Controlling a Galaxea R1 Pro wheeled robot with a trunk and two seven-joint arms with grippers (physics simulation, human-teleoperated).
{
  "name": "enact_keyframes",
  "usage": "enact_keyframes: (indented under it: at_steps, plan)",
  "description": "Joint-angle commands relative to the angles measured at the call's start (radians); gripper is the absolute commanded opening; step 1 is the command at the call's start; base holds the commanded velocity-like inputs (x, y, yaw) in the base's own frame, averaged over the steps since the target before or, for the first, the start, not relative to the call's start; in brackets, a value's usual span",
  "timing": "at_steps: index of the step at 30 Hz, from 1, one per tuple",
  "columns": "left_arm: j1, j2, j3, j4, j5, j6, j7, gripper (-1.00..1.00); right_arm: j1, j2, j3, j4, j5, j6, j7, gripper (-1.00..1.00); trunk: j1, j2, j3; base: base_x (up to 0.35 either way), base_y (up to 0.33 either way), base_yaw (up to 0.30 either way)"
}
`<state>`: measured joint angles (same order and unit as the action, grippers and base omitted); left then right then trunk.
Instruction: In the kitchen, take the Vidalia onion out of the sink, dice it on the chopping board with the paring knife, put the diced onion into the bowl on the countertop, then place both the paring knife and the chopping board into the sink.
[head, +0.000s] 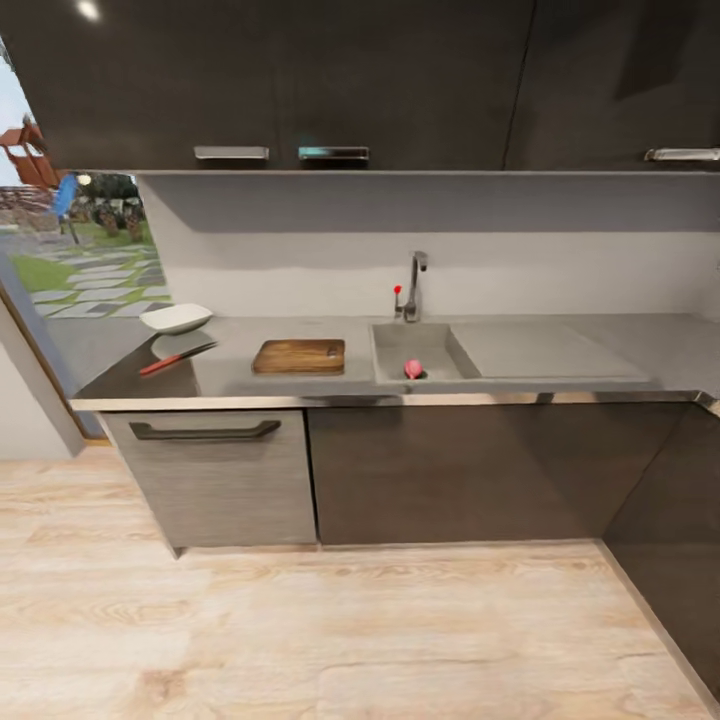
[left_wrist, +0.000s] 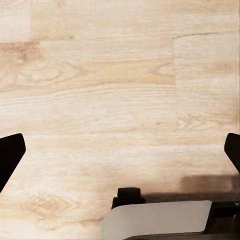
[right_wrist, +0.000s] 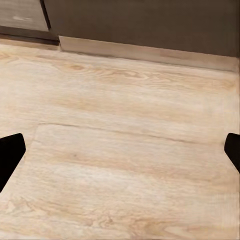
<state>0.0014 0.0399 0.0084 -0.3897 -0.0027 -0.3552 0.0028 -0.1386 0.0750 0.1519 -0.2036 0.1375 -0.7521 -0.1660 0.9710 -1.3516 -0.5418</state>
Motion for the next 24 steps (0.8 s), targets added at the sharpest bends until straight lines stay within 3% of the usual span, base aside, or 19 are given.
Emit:
enact_keyframes:
  at_steps: [1, 19, 24]
  plan:
    - [0.0, 0.0, 0.001, -0.001, 0.0, -0.002, 0.0, 1.0, -0.001, 0.0, 0.003, 0.001, 0.01, 0.0, -0.01, 1.0, 0.0, 0.0, 0.0, 0.171, -0.275, -0.1]
    - [0.0, 0.0, 0.001, -0.004, 0.0, -0.003, 0.0, 1.0, -0.001, 0.0, 0.003, 0.001, 0.01, 0.0, -0.01, 1.0, 0.0, 0.0, 0.002, 0.111, -0.306, -0.017]
    - [0.0, -0.013, 0.001, -0.005, -0.002, -0.004, 0.0, 1.0, -0.001, 0.0, 0.003, 0.001, 0.01, 0.001, -0.01, 1.0, 0.0, 0.0, 0.002, 0.011, -0.319, 0.0]
